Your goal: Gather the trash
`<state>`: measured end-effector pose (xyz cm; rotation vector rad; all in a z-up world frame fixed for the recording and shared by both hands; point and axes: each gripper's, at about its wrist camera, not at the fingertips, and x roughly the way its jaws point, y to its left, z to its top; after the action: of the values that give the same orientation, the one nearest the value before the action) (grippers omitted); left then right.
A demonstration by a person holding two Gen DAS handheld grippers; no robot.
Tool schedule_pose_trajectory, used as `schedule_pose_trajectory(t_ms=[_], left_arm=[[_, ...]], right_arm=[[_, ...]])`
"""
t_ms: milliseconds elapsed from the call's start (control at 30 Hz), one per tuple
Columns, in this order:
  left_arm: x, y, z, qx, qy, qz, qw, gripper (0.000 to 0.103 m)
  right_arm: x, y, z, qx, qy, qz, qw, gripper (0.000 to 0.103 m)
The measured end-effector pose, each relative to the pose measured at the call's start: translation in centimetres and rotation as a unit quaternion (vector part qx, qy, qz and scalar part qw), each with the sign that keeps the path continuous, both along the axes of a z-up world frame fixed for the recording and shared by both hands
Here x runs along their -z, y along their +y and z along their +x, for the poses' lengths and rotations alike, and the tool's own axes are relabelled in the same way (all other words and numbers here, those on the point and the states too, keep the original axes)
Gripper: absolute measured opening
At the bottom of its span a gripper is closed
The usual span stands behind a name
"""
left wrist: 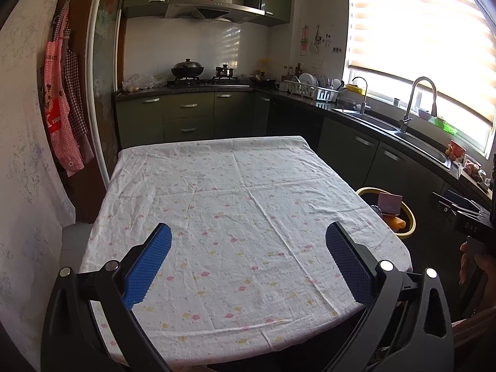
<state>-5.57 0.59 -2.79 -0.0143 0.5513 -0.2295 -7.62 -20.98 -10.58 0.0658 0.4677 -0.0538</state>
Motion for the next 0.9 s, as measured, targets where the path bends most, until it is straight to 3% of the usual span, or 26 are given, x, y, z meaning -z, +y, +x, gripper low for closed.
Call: schedule_pose_trajectory(t_ms=[900], left_arm=[[0.60, -0.67, 0.21, 0.013, 0.008, 0.006, 0.9999, 0.098]], right_arm=[[-0.06, -0.06, -0.01, 0.000, 0.000, 0.001, 1.000, 0.096]])
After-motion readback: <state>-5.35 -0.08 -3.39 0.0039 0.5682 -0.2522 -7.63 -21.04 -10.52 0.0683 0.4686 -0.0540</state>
